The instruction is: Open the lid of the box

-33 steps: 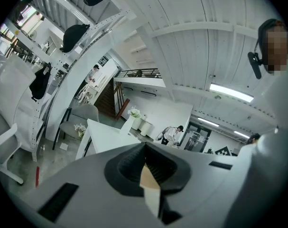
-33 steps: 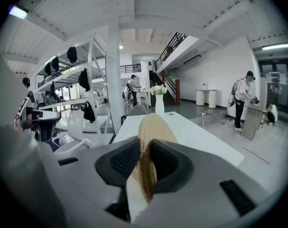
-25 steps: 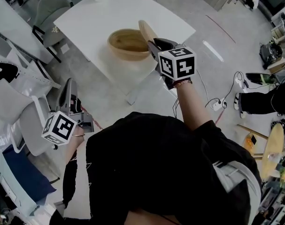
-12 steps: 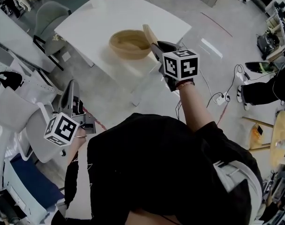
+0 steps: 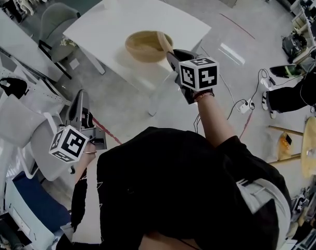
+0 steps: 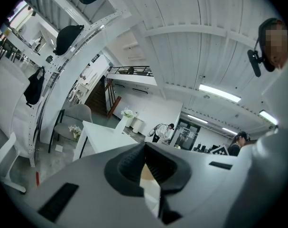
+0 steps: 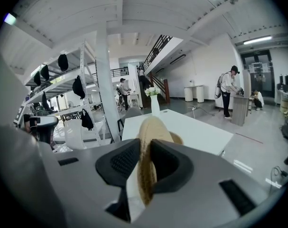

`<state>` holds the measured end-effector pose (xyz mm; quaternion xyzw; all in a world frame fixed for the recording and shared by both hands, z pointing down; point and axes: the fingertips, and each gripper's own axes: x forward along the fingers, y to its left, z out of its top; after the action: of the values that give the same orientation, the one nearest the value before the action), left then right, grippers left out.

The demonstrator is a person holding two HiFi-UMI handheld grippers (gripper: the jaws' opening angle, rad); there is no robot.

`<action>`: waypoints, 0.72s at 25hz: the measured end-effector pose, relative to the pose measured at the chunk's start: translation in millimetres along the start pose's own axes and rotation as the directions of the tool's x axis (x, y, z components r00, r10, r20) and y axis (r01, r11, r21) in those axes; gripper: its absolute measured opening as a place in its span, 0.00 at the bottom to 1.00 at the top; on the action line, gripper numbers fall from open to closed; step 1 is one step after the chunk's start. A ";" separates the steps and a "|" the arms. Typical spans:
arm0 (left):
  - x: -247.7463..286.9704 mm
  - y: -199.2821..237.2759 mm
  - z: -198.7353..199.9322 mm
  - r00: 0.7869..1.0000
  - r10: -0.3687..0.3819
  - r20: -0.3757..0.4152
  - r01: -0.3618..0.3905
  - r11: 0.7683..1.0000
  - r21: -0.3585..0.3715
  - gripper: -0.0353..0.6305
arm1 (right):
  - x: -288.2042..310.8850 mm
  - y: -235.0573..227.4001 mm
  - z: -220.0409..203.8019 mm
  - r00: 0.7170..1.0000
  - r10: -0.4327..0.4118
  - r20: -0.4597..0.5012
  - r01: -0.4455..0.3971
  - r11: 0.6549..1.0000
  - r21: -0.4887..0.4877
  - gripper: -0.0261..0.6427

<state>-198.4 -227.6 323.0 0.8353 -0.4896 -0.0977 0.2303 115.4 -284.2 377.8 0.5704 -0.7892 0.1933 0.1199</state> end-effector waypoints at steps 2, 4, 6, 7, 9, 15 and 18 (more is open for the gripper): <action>-5.9 -0.2 0.4 1.000 -0.001 0.002 0.001 1.000 -0.001 0.07 | -1.9 7.5 -2.2 1.000 0.009 -0.003 -0.009 1.000 -0.001 0.16; -10.6 0.6 1.3 1.000 -0.002 0.003 0.002 1.000 -0.001 0.07 | -2.1 14.8 -2.9 1.000 0.017 -0.005 -0.017 1.000 -0.005 0.16; -15.1 1.4 2.0 1.000 -0.003 0.004 0.003 1.000 -0.001 0.07 | -2.2 20.9 -3.0 1.000 0.022 -0.006 -0.022 1.000 -0.008 0.16; -17.4 1.9 1.9 1.000 -0.003 0.005 0.003 1.000 -0.002 0.07 | -2.3 23.5 -3.1 1.000 0.023 -0.005 -0.023 1.000 -0.009 0.16; -21.8 3.0 0.2 1.000 -0.005 0.005 0.005 1.000 -0.005 0.07 | -2.9 28.5 -3.5 1.000 0.026 -0.003 -0.026 1.000 -0.007 0.16; -40.6 5.3 -9.7 1.000 -0.006 -0.012 0.005 1.000 -0.019 0.07 | -9.5 54.9 -8.7 0.998 0.066 0.007 -0.066 0.997 0.035 0.16; -48.7 6.0 -13.1 1.000 -0.011 -0.021 0.010 1.000 -0.022 0.07 | -13.8 71.1 -12.9 0.996 0.086 0.013 -0.086 0.995 0.050 0.16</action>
<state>-222.3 -184.3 334.4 0.8363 -0.4817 -0.0954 0.2438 52.1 -247.1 371.8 0.5398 -0.8085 0.2153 0.0927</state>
